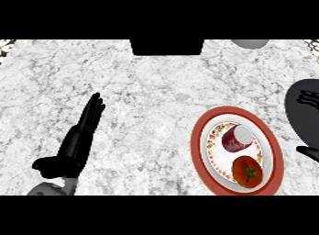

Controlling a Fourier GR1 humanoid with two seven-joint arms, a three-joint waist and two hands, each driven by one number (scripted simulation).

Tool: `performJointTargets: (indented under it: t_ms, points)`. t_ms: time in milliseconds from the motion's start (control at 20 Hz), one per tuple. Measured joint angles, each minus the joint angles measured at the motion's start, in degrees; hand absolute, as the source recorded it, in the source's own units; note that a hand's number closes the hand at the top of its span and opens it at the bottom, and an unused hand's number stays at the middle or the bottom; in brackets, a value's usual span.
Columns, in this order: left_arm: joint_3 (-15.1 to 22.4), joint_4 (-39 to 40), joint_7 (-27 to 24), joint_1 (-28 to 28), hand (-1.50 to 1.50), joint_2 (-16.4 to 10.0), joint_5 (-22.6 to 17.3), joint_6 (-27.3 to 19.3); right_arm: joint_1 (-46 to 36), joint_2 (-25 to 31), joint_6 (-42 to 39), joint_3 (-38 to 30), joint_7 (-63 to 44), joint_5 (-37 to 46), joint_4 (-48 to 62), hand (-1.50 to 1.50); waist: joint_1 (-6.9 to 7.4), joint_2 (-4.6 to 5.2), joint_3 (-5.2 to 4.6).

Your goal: Pick the can from the plate and place it in the pan

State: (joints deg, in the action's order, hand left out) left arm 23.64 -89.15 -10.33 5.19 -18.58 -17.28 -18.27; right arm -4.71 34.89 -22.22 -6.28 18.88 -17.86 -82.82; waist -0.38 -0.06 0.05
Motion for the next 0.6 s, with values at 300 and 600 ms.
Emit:
performJointTargets:
  t_ms: [300,600]
  points:
    - [-0.66,0.14,0.77,0.48,0.0,0.89,1.1,0.89,-1.72,5.52,-4.13,-0.73,2.8,6.3,0.67,-1.5,0.42,0.05,-0.04]
    - [-0.92,0.53,1.0,0.33,0.0,1.59,1.92,1.75,-6.7,8.21,-5.97,4.21,-4.91,12.28,-3.17,-1.5,0.8,0.06,-0.09]
